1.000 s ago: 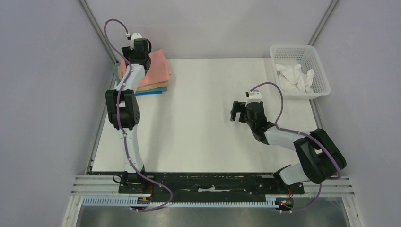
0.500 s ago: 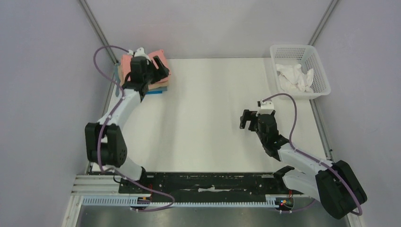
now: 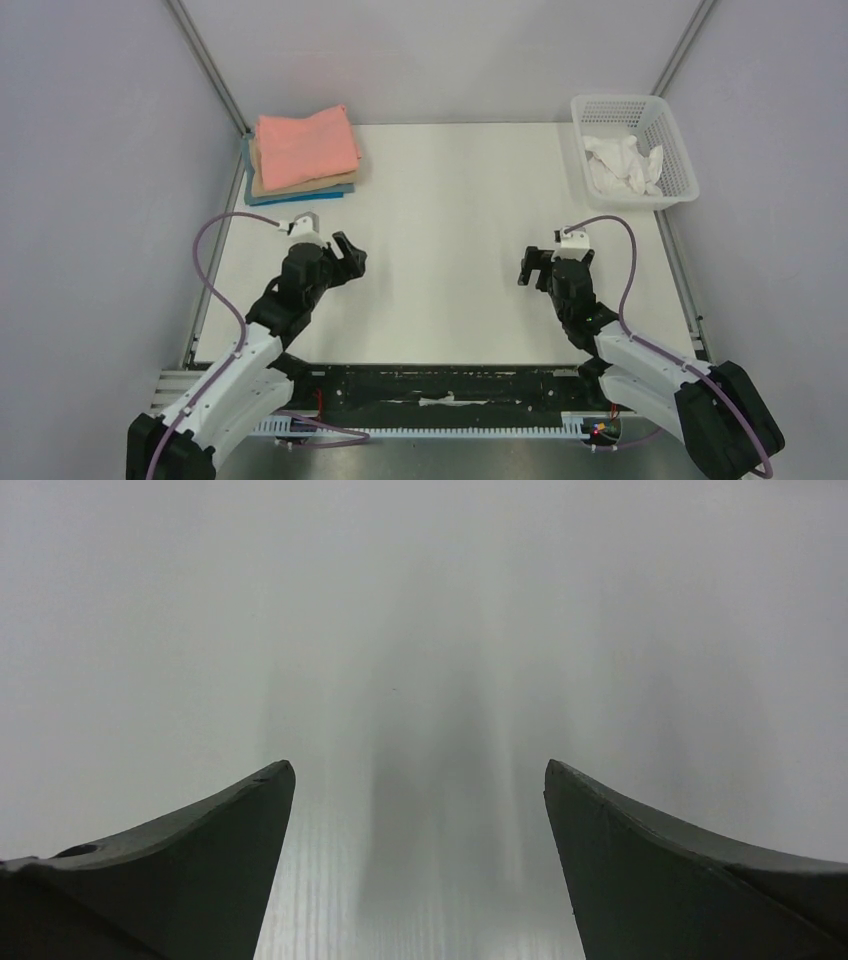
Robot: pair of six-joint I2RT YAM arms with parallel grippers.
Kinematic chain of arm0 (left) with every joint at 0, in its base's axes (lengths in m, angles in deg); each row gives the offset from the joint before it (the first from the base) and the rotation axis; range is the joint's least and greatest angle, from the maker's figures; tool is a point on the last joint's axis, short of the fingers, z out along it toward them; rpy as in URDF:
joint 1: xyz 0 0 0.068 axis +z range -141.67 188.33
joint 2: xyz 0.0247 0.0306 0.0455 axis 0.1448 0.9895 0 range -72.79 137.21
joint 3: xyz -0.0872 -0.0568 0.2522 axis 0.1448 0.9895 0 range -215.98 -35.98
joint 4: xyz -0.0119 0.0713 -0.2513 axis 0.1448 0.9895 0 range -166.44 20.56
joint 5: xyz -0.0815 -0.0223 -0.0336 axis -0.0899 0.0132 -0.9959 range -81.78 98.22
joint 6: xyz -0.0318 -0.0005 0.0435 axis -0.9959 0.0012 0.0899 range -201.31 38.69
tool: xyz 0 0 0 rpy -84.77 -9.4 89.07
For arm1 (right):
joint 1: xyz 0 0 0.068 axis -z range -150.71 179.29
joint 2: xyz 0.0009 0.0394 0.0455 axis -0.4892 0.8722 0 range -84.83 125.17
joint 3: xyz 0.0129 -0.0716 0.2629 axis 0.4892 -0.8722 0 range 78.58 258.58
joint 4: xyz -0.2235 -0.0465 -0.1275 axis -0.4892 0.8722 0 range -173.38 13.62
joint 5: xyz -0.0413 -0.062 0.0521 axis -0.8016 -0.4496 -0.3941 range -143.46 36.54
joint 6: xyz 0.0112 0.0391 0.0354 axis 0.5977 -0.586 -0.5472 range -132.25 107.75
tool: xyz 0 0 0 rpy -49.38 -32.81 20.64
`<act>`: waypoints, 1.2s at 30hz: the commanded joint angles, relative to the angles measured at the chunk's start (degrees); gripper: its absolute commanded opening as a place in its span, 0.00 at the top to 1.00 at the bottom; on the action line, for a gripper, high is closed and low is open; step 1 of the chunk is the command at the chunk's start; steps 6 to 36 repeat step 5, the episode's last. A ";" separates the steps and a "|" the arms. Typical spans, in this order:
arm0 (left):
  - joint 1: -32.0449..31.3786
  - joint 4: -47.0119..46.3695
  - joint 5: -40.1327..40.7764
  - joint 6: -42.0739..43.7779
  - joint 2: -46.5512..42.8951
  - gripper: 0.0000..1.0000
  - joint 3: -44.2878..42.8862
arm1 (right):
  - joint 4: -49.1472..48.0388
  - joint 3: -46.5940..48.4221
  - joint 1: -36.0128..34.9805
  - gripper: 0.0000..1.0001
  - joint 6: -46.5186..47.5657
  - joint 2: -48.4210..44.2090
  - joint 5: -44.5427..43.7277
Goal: Fold and stack the t-shirts
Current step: Reset both arms
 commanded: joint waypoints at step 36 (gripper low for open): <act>0.22 -0.23 7.11 -2.12 -6.35 0.14 1.92 | -3.35 -1.78 0.13 0.02 -1.49 -2.60 -8.18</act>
